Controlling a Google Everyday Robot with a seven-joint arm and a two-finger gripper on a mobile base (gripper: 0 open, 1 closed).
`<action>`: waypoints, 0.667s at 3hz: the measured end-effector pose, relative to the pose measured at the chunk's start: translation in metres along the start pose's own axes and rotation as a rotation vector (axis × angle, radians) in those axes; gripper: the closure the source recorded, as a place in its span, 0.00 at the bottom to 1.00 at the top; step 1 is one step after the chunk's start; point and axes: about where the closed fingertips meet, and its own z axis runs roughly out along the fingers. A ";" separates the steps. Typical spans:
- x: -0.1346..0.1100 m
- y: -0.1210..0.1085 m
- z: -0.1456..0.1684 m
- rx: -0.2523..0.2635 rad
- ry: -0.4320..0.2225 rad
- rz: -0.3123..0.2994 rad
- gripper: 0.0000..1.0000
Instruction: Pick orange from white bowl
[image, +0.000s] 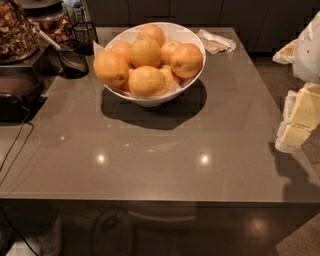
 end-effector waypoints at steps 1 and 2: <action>0.000 0.000 0.000 0.000 0.000 0.000 0.00; 0.000 -0.004 -0.001 -0.005 0.003 0.009 0.00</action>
Offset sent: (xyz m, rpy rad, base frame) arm 0.0059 -0.0038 -0.0028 0.0005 0.0425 -0.0154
